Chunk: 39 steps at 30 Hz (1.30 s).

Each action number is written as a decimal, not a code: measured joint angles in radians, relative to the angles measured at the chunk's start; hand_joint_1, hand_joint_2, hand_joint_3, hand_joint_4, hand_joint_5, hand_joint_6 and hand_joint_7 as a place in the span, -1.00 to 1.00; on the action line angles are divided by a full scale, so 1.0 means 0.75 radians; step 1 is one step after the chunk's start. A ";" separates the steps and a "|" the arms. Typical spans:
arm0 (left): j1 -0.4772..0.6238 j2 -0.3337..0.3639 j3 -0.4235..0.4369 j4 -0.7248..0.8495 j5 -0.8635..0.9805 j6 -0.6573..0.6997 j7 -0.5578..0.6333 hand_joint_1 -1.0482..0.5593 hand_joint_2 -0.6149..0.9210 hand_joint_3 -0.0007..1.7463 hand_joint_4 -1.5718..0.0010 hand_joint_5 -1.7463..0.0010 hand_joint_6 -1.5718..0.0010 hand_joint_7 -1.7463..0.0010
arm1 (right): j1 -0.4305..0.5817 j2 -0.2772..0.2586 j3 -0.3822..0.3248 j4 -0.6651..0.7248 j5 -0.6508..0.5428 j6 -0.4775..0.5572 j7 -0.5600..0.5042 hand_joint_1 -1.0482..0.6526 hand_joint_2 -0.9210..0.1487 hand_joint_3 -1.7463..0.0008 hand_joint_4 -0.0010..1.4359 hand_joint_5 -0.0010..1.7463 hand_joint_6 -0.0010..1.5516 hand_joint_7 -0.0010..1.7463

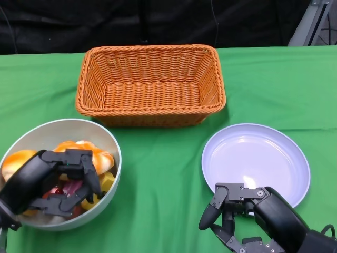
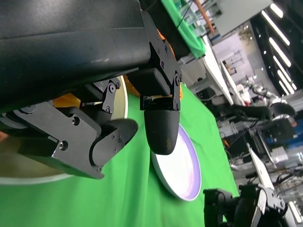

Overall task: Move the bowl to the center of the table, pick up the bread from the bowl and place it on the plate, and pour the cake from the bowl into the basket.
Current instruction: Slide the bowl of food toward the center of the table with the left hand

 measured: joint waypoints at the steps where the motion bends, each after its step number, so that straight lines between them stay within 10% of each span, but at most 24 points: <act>1: -0.004 0.000 0.010 0.000 -0.005 0.000 0.008 0.29 0.64 0.05 0.01 -0.70 -0.04 -0.30 | 0.001 0.000 0.000 -0.004 0.000 0.001 0.000 0.22 -0.36 -0.08 0.03 1.00 -0.01 0.35; 6: -0.033 0.000 0.049 0.000 -0.040 0.000 0.038 0.29 0.69 -0.05 -0.04 -0.63 -0.08 -0.20 | 0.003 0.000 0.000 -0.018 0.000 0.001 0.000 0.23 -0.35 -0.08 0.03 1.00 -0.01 0.35; 10: -0.052 0.003 0.108 0.026 -0.049 0.000 0.122 0.11 0.83 -0.45 -0.02 -0.35 -0.19 0.25 | 0.005 0.000 0.000 -0.021 -0.002 0.001 -0.002 0.23 -0.35 -0.08 0.02 1.00 0.00 0.35; 18: -0.136 0.069 0.219 0.159 -0.020 -0.067 0.299 -0.25 1.00 -0.79 -0.09 0.61 -0.13 0.97 | 0.006 0.000 0.000 -0.023 -0.004 0.003 -0.002 0.22 -0.34 -0.09 0.04 1.00 0.00 0.35; 23: -0.143 0.129 0.220 0.239 0.151 -0.128 0.525 -0.38 1.00 -0.74 0.16 0.96 0.15 1.00 | 0.007 0.000 0.000 -0.024 -0.007 0.009 -0.002 0.23 -0.33 -0.08 0.05 1.00 0.00 0.35; 39: -0.238 0.324 -0.002 0.411 0.671 0.243 1.261 -0.63 1.00 -0.61 0.65 1.00 0.61 1.00 | 0.011 0.002 0.001 -0.043 -0.016 0.032 -0.007 0.27 -0.33 -0.10 0.07 1.00 0.00 0.36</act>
